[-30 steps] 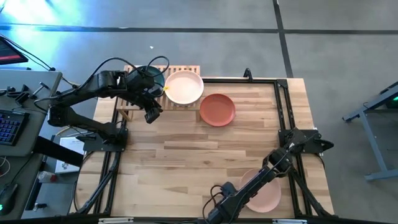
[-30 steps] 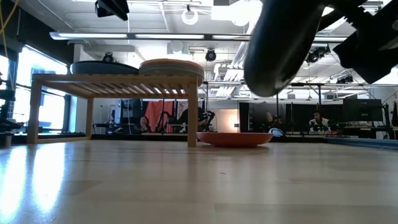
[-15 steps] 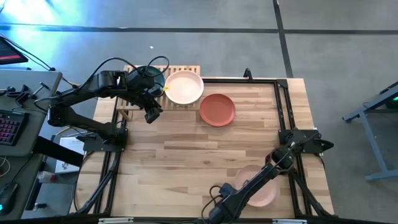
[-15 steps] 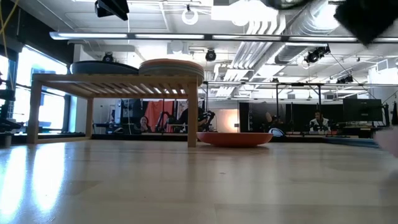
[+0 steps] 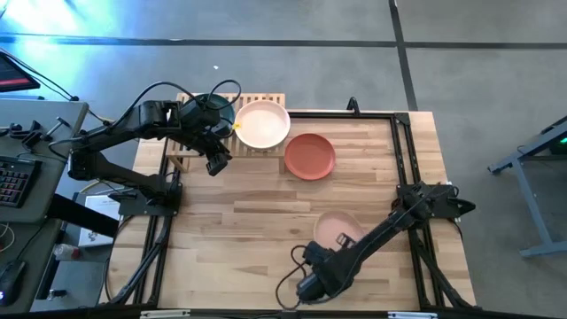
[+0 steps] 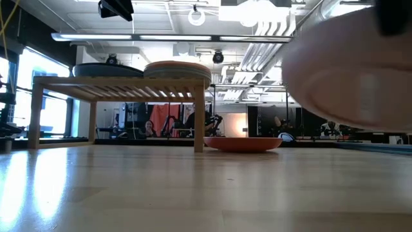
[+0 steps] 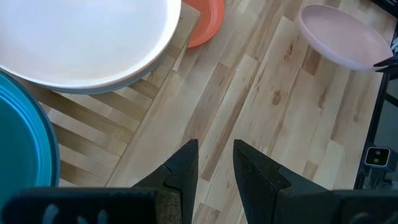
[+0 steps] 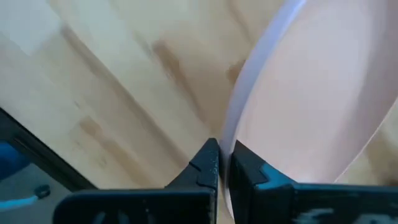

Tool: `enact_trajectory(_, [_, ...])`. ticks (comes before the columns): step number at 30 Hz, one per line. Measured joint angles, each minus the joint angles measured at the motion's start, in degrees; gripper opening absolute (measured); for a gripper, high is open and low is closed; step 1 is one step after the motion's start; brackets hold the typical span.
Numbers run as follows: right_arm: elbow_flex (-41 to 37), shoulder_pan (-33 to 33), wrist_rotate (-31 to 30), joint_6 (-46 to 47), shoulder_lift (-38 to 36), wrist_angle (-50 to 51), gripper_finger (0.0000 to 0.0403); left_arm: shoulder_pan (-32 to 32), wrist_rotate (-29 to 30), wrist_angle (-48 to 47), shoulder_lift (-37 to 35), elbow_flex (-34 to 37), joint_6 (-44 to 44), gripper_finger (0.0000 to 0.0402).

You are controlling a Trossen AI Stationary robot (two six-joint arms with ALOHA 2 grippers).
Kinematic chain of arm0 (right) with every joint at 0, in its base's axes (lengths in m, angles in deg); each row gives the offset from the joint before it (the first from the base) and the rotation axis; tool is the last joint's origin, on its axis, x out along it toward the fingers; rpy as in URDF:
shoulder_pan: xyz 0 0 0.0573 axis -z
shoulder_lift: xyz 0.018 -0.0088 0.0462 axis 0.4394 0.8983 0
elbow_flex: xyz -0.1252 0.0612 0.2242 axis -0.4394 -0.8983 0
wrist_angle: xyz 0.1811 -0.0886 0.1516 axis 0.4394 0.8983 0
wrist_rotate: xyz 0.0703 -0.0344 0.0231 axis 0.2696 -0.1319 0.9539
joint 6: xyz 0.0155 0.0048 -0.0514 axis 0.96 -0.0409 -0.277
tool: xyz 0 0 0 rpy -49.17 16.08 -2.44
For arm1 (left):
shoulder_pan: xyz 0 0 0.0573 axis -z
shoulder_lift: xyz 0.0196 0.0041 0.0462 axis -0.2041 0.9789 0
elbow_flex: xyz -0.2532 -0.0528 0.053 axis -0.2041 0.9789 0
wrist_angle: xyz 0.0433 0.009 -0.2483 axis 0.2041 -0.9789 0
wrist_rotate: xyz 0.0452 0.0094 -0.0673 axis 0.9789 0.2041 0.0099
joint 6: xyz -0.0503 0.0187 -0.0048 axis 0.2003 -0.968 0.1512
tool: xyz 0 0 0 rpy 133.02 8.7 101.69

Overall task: Place and stack plates onto a shelf
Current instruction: Stack the light pink plate on top of the black plate on the shelf

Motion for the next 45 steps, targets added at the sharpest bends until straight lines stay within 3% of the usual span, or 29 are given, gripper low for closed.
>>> enact_trajectory(11, [0.0, 5.7, -11.7, -24.4, -6.5, 0.0, 0.0, 0.0, 0.0, 0.0, 0.0, 0.0, 0.9, 0.009])
enact_trajectory(21, [0.0, 14.2, -22.2, -56.1, -12.6, 0.0, 0.0, 0.0, 0.3, 0.2, 0.0, 0.0, 11.3, 0.009])
enact_trajectory(28, [0.0, 22.4, -23.9, -74.7, -15.2, 0.1, 0.0, -0.1, 2.7, 0.4, 0.0, 0.0, 18.1, 0.009])
enact_trajectory(36, [0.0, 26.9, -24.3, -102.0, -15.4, 0.0, 0.0, -0.2, 4.8, 0.4, 0.4, 0.0, 26.7, 0.009])
enact_trajectory(45, [0.0, 30.2, -24.6, -118.1, -15.4, -3.1, 0.0, -0.3, 5.5, 0.6, 4.2, 0.0, 31.2, 0.009])
